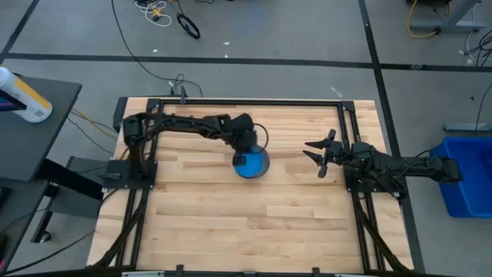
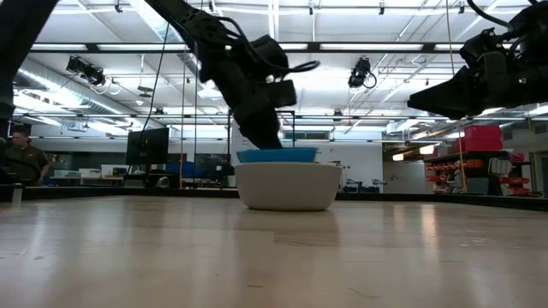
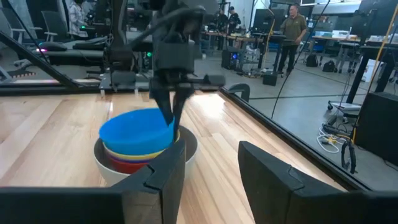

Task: Nest bowls inside each other
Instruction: Stack the blue bowl on the yellow bowl

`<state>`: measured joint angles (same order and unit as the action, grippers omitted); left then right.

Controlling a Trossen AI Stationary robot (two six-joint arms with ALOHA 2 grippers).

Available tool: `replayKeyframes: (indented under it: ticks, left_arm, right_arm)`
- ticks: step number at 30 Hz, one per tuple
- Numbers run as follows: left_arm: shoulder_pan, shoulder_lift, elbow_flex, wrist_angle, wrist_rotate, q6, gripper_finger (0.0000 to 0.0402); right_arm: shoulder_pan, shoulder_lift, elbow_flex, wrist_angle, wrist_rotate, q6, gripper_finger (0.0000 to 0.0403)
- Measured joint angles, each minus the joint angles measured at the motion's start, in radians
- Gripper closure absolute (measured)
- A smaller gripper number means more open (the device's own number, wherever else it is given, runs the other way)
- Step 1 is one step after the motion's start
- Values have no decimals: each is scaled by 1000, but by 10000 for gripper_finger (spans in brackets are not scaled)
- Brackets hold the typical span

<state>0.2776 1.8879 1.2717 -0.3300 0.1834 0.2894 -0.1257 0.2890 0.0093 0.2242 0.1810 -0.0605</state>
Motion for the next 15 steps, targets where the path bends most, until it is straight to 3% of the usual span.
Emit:
replayKeyframes:
  ticks: [10, 15]
  left_arm:
    - [4, 46, 113, -176, 10, 39, 396]
    - [6, 46, 116, -184, 11, 57, 396]
  right_arm:
    - [0, 9, 0, -3, 0, 0, 240]
    - [0, 9, 0, -3, 0, 0, 246]
